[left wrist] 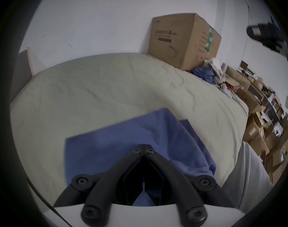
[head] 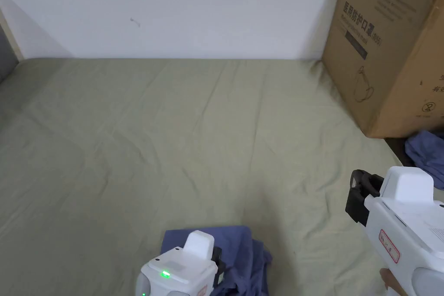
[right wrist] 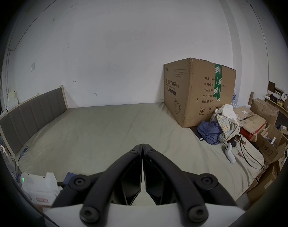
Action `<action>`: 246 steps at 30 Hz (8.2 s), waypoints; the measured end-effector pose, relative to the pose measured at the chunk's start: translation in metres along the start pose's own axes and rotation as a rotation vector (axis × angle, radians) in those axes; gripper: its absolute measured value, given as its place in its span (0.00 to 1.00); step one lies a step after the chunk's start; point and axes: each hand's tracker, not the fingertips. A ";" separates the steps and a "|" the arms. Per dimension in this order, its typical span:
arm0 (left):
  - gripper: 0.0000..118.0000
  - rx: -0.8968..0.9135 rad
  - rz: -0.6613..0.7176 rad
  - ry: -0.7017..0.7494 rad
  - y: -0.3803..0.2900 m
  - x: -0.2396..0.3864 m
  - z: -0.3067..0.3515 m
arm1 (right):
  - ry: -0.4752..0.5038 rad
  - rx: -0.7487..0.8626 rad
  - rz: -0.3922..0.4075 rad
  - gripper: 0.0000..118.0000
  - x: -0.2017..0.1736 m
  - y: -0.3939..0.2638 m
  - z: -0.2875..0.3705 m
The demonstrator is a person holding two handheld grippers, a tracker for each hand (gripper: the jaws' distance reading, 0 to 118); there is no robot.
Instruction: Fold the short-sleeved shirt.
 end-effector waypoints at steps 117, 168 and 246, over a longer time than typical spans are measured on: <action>0.13 -0.215 0.381 -0.155 0.011 -0.122 0.033 | 0.208 -0.395 0.123 0.00 -0.136 -0.182 -0.090; 0.73 -0.056 0.509 0.584 0.064 -0.421 0.226 | 0.245 -0.081 0.166 0.00 -0.165 -0.047 -0.089; 0.00 0.755 -0.051 0.508 0.123 -0.080 0.212 | 0.044 0.331 0.118 0.00 -0.080 0.068 0.017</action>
